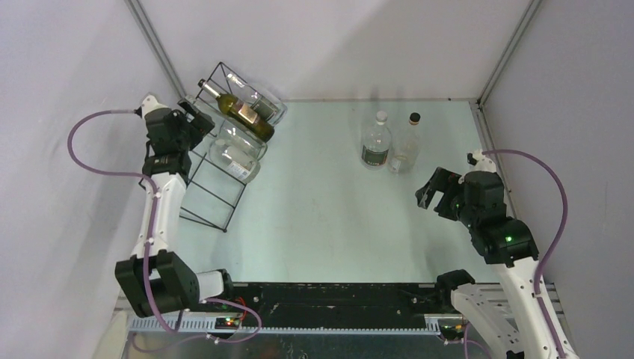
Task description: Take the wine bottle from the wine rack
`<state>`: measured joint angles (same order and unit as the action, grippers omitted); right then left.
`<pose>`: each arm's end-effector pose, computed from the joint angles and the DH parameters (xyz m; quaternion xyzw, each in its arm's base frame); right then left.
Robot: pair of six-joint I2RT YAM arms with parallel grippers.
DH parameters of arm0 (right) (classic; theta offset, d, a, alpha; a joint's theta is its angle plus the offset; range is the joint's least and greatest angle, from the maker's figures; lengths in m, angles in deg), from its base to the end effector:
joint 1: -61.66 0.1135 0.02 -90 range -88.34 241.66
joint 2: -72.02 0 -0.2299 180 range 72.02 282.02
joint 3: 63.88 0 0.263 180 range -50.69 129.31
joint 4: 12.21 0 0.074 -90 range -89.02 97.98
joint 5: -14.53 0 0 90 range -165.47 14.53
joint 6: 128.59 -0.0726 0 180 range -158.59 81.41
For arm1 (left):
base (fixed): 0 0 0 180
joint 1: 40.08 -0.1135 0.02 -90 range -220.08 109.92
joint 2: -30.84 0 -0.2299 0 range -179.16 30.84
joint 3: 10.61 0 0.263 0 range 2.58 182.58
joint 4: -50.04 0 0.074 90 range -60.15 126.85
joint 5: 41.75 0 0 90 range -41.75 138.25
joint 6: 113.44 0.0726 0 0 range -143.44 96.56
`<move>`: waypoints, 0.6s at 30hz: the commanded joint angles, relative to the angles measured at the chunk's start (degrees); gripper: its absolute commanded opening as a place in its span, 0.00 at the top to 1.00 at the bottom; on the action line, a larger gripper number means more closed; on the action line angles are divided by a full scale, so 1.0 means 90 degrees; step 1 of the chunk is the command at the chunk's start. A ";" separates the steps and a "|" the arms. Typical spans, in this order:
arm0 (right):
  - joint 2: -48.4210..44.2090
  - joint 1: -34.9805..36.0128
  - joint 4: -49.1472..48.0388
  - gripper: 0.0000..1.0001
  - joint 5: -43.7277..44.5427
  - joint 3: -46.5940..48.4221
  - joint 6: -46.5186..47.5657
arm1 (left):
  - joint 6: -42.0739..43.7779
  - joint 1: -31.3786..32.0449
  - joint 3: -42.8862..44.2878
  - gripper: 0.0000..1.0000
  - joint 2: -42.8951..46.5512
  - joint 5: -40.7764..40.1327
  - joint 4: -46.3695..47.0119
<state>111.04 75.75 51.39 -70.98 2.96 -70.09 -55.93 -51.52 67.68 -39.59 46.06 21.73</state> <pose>0.1883 0.0414 0.2954 0.1523 0.8765 0.1443 0.4333 0.3335 0.0703 0.3149 -0.3173 0.7576 -0.0887 0.5635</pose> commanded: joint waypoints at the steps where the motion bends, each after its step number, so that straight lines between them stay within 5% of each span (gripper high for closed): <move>1: -0.0016 -0.0028 -0.0255 0.06 -0.0007 -0.0060 -0.0033 | -0.0232 -0.0045 0.0302 0.02 -0.0312 0.0050 0.0390; 18: 0.0114 -0.0027 -0.0481 0.06 -0.0143 -0.0219 -0.0132 | -0.0119 -0.0047 0.0842 0.13 -0.1573 -0.0481 0.0339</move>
<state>112.09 75.75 49.23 -71.66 1.34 -70.18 -57.94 -51.52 72.01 -52.11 43.74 23.00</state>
